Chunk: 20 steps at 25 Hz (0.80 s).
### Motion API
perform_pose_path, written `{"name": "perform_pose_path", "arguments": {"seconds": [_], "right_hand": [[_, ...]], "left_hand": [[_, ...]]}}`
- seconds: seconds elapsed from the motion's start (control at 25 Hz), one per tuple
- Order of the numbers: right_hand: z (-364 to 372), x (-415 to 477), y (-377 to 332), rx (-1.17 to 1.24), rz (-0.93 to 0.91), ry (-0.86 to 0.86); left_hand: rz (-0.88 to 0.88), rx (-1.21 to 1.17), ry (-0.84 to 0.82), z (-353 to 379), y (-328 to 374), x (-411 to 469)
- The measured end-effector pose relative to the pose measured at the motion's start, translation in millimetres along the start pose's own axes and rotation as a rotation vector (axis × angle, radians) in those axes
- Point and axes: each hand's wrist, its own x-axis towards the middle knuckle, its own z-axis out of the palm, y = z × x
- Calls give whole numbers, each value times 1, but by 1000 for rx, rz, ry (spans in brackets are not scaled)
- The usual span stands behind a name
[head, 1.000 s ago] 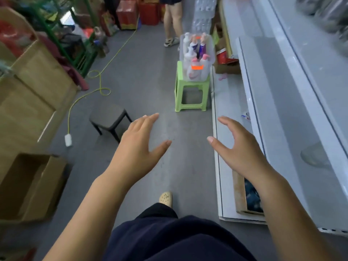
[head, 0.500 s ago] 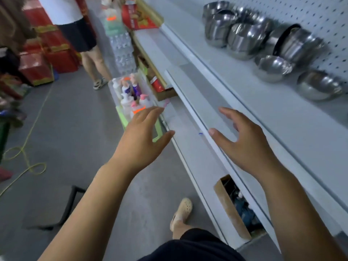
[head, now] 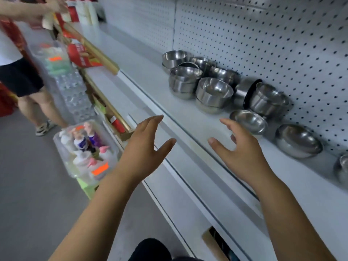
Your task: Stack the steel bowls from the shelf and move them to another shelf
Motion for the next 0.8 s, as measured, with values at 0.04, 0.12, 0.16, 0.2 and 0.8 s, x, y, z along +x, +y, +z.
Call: {"name": "perform_pose_path", "arguments": {"seconds": [0.04, 0.12, 0.16, 0.2, 0.8], "right_hand": [[4, 10, 0, -14, 15, 15], [11, 32, -1, -37, 41, 54], [16, 45, -1, -43, 52, 89], [20, 57, -1, -50, 62, 123], [90, 168, -6, -80, 403, 573]], "left_hand": [[0, -11, -14, 4, -8, 14], [5, -45, -30, 10, -24, 46], [14, -68, -42, 14, -31, 66], [23, -90, -53, 16, -39, 85], [87, -630, -108, 96, -104, 264]]}}
